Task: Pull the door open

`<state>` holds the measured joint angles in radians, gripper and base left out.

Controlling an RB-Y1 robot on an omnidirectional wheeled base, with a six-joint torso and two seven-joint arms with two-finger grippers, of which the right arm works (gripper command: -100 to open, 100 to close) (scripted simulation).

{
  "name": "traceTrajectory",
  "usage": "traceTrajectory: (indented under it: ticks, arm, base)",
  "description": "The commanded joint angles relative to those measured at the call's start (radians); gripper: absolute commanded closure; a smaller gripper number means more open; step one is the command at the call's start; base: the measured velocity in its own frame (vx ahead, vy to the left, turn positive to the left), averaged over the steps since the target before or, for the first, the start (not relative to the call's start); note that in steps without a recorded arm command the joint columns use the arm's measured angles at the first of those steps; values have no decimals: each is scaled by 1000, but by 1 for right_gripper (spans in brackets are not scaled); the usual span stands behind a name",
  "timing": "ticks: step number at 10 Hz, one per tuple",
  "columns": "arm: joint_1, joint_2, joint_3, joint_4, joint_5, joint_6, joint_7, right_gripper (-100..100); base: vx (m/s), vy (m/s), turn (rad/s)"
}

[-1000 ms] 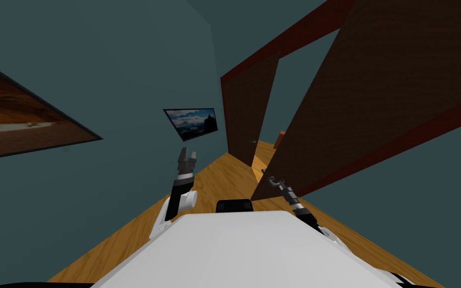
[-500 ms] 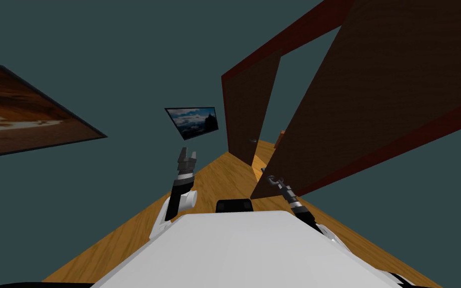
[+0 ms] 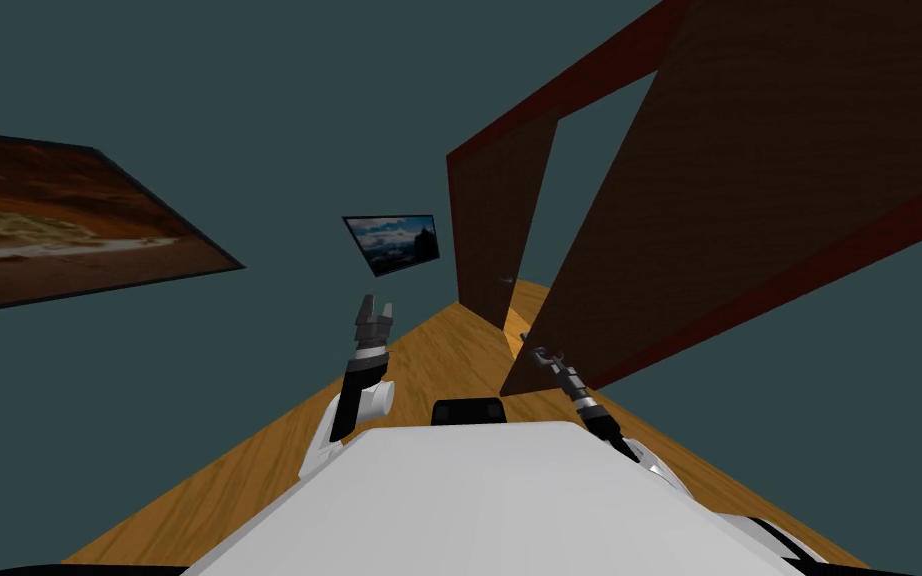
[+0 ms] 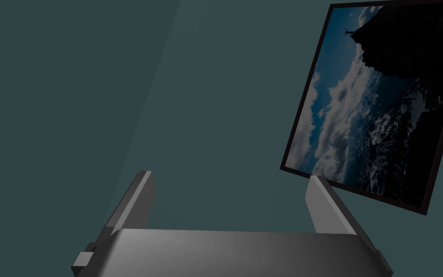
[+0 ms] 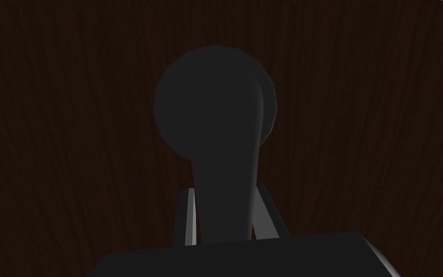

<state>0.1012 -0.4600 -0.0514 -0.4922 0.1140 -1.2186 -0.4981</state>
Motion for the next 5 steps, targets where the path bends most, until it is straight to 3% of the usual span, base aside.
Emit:
traceTrajectory:
  ticks: [1,5]
  arm:
    - [-6,7,31,-2,-13,-1,6,100]
    - [-28,2,85,-1,-56,16,20,100]
  base:
    - [-104,-33,50]
    - [-97,-43,52]
